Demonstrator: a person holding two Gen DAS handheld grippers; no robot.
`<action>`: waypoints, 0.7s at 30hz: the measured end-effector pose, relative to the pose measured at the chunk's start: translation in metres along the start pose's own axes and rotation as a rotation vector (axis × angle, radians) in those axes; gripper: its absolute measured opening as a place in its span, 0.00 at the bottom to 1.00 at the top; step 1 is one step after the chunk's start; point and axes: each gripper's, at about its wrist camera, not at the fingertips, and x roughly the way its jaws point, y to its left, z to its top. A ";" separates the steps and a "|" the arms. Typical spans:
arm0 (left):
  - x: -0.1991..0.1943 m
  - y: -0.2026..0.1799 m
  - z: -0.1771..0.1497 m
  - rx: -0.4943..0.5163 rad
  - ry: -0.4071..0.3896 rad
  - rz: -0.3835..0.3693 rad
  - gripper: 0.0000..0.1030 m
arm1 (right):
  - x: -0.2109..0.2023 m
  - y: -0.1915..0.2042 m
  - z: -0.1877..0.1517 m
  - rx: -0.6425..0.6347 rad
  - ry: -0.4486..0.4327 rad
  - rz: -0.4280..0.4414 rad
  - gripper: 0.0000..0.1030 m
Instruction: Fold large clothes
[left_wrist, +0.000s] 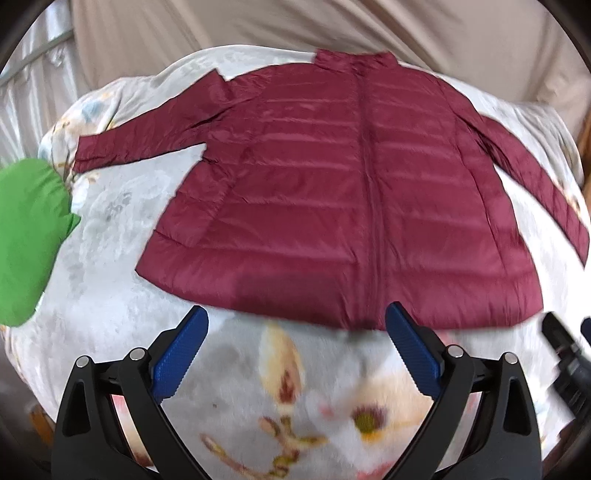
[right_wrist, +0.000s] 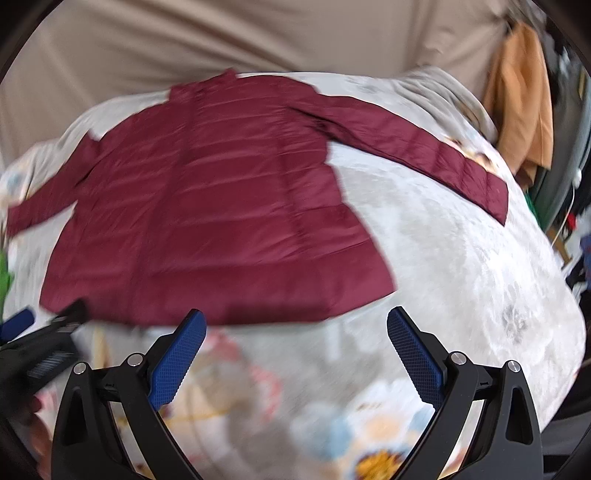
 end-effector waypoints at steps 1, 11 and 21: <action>0.003 0.006 0.007 -0.023 -0.005 0.002 0.92 | 0.009 -0.022 0.011 0.048 -0.002 -0.007 0.94; 0.073 0.074 0.077 -0.238 -0.045 0.081 0.92 | 0.124 -0.271 0.111 0.527 -0.051 -0.168 0.94; 0.113 0.089 0.117 -0.255 -0.075 0.120 0.89 | 0.195 -0.338 0.139 0.715 -0.031 -0.129 0.42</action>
